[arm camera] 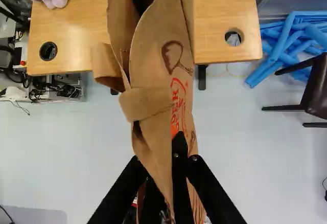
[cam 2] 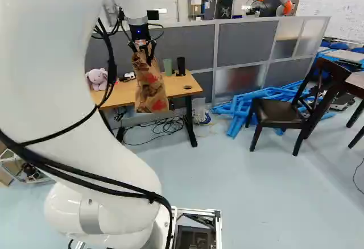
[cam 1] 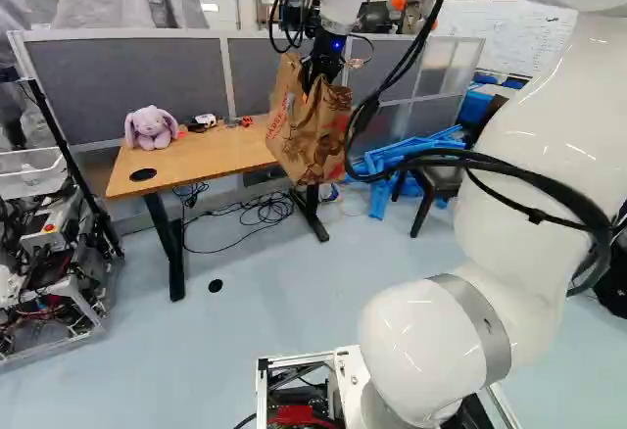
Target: Pick up the bag on the ground and place it on the table
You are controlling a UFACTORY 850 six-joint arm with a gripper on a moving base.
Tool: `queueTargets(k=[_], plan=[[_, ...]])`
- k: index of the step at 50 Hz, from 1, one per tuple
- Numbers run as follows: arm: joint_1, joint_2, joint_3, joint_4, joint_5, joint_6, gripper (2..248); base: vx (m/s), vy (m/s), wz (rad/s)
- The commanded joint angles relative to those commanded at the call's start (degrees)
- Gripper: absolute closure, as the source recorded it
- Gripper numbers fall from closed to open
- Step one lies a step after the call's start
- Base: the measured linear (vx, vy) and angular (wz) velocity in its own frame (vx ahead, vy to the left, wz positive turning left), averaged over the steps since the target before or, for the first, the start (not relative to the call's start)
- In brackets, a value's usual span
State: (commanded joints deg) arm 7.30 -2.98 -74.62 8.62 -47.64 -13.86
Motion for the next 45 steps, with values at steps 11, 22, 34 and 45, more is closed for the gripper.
queueTargets(k=[11,22,34,45], plan=[[0.0,0.0,0.0,0.0,0.0,0.0,229,0.298,0.12,-0.027],[0.0,0.0,0.0,0.0,0.0,0.0,229,0.294,0.12,-0.033],[0.0,0.0,0.0,0.0,0.0,0.0,229,0.302,0.116,-0.029],[0.0,0.0,0.0,0.0,0.0,0.0,229,0.305,0.118,-0.028]])
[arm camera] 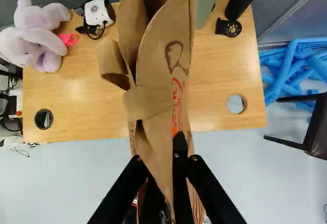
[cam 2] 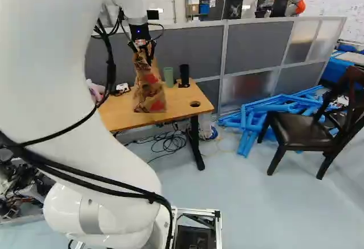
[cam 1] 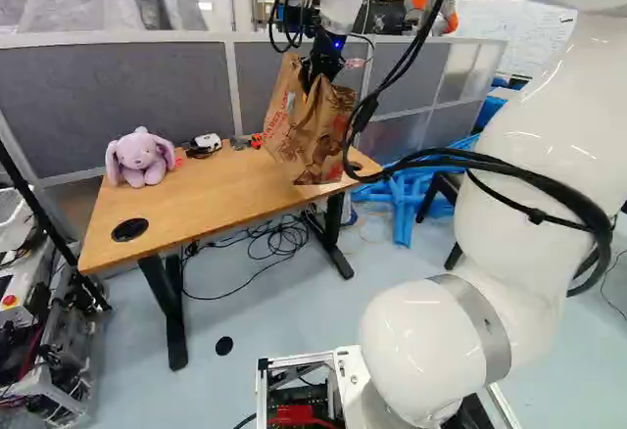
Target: Pick up the bag on the ground and place it on the table
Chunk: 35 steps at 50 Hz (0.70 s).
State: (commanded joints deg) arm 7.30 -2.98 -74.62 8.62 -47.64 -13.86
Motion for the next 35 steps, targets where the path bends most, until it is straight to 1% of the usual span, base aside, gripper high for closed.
queueTargets(k=[6,7,12,26,35], plan=[[0.0,0.0,0.0,0.0,0.0,0.0,229,0.302,0.12,-0.034],[0.12,-0.59,-0.62,0.0,0.0,0.0,229,0.242,0.1,-0.039],[0.21,-0.99,-1.03,0.0,0.0,0.0,229,0.161,0.066,-0.051],[0.24,-1.27,-1.24,0.0,0.0,0.0,229,0.008,0.006,-0.008],[0.16,-2.91,-1.92,0.0,0.0,0.0,229,0.0,0.0,0.0]])
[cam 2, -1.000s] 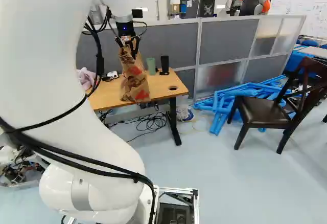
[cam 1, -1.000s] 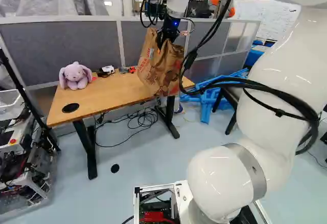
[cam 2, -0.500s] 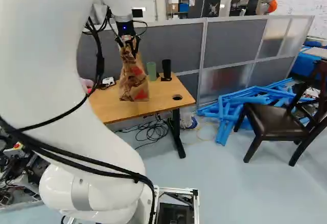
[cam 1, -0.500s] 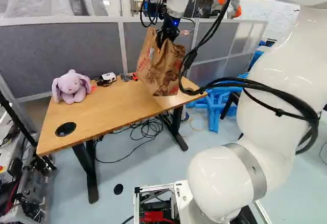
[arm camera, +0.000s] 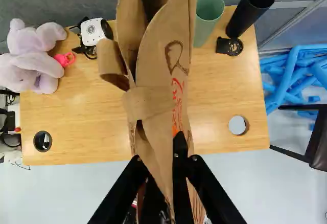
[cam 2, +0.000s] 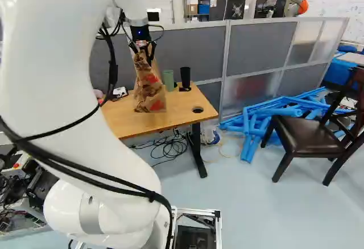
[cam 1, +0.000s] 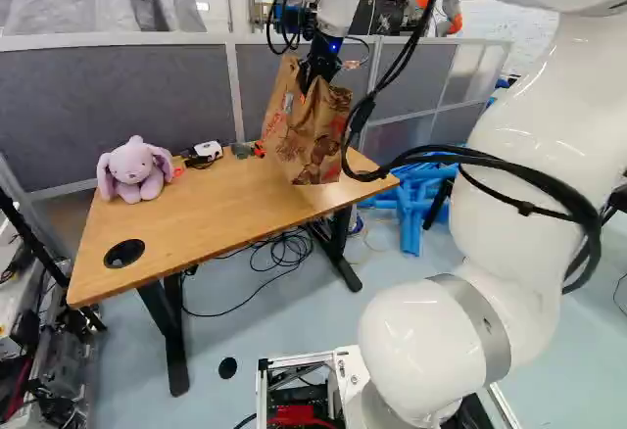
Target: Pick up the bag on the ground and place it on the table
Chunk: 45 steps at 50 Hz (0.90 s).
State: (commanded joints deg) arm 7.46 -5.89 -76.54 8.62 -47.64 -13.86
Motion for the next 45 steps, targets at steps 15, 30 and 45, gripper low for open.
queueTargets(k=[15,30,45], plan=[[-0.31,-5.08,-3.27,0.0,0.0,0.0,229,0.0,0.0,0.0],[-0.66,-10.91,-7.68,0.0,0.0,0.0,229,0.0,0.0,0.0],[-0.97,-16.62,-12.32,0.0,0.0,0.0,229,0.0,0.0,0.0]])
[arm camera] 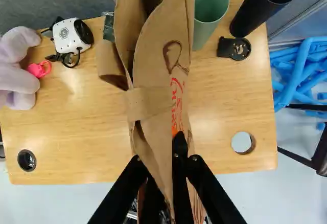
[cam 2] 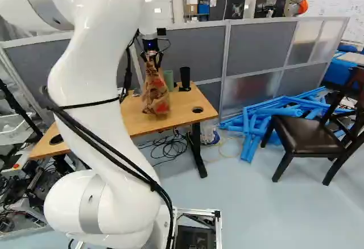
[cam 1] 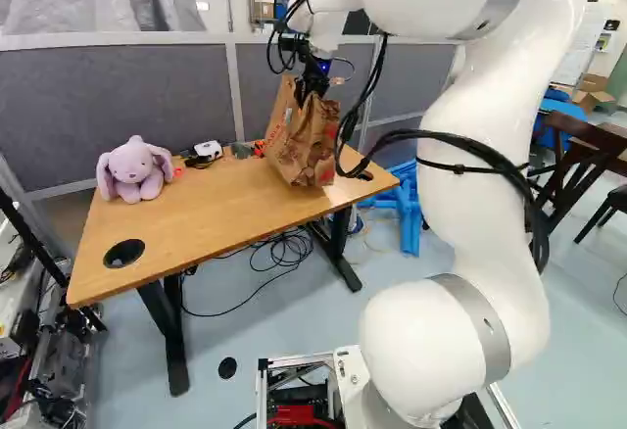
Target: Pick up the bag on the ground and place it on the table
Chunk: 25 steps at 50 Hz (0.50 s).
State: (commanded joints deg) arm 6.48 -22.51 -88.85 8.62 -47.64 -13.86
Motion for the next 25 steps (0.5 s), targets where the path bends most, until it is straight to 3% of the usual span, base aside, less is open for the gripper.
queueTargets(k=[25], plan=[[-0.21,-5.68,-3.56,0.0,0.0,0.0,229,0.0,0.0,0.0]])
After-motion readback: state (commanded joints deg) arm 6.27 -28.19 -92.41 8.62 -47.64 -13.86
